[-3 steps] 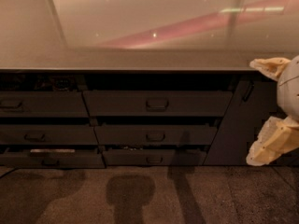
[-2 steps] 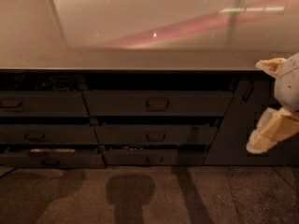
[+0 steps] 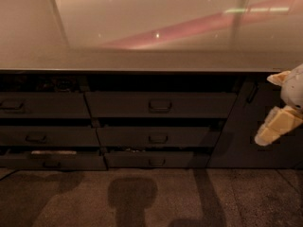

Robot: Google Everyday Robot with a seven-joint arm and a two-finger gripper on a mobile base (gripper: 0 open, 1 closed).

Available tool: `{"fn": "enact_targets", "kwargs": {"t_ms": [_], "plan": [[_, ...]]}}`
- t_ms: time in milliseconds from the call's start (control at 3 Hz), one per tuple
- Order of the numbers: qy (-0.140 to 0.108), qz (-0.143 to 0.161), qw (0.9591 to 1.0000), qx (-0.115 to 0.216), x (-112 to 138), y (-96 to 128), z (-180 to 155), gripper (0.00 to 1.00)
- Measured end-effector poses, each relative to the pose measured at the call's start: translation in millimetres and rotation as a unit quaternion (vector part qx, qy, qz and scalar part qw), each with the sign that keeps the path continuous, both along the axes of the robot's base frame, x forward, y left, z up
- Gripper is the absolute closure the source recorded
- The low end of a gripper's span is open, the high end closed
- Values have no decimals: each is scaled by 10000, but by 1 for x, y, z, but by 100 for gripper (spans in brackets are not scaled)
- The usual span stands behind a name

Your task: Open top drawer

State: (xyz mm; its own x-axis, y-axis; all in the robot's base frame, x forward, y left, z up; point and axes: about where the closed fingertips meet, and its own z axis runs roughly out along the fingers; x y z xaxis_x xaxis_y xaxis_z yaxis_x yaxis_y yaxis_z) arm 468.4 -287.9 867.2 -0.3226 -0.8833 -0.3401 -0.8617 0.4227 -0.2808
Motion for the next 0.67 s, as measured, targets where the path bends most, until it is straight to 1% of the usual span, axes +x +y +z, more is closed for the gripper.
{"fn": "enact_targets", "kwargs": {"t_ms": [333,667], "plan": [[51,-8,10000,65,6,-1,-8,0],[271,346,9987,263,7,5,-10,0]]}}
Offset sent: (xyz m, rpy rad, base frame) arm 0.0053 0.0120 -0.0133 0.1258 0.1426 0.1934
